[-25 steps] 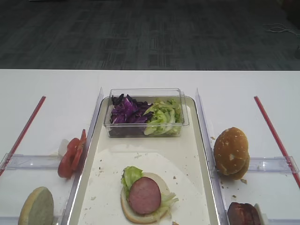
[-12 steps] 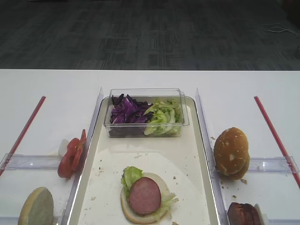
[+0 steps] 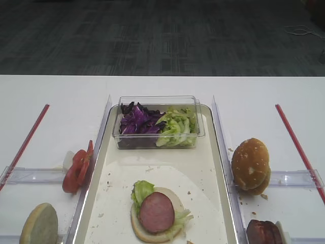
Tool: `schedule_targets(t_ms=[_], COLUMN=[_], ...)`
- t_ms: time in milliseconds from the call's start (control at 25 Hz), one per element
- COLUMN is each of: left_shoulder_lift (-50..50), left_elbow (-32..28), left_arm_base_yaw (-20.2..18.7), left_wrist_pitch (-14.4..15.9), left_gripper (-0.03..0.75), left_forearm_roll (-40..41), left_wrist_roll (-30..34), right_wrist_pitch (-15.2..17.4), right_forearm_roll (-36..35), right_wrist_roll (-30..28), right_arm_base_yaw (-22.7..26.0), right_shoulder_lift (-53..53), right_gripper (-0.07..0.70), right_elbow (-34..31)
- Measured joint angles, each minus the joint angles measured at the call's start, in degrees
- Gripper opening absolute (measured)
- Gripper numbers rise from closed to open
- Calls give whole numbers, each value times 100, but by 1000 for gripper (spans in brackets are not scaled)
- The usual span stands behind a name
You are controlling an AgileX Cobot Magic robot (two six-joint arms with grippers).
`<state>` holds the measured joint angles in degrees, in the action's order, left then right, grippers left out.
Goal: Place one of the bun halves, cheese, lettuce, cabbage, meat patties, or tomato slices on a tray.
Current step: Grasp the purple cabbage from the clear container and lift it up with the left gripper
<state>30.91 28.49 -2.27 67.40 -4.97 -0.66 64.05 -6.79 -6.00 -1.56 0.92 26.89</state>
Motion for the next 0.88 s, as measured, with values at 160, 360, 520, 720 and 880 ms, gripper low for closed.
schedule_targets(t_ms=[160, 360, 520, 720, 880], left_shoulder_lift=[311, 892, 1456, 2361, 3054], left_elbow=[142, 394, 684, 1234, 1716], left_arm_base_yaw=[0, 0, 0, 0, 0], left_wrist_pitch=[0, -115, -367, -597, -766], left_gripper=[429, 429, 429, 429, 429], left_forearm_roll=[0, 0, -3, -48, -97], left_wrist_roll=[0, 0, 0, 128, 224], right_wrist_pitch=[0, 0, 0, 0, 0], right_forearm_roll=[0, 0, 0, 0, 0], right_wrist_roll=[0, 0, 0, 0, 0], right_arm_base_yaw=[0, 0, 0, 0, 0], right_shoulder_lift=[0, 0, 0, 0, 0], right_gripper=[405, 405, 405, 405, 405], right_elbow=[0, 0, 0, 0, 0])
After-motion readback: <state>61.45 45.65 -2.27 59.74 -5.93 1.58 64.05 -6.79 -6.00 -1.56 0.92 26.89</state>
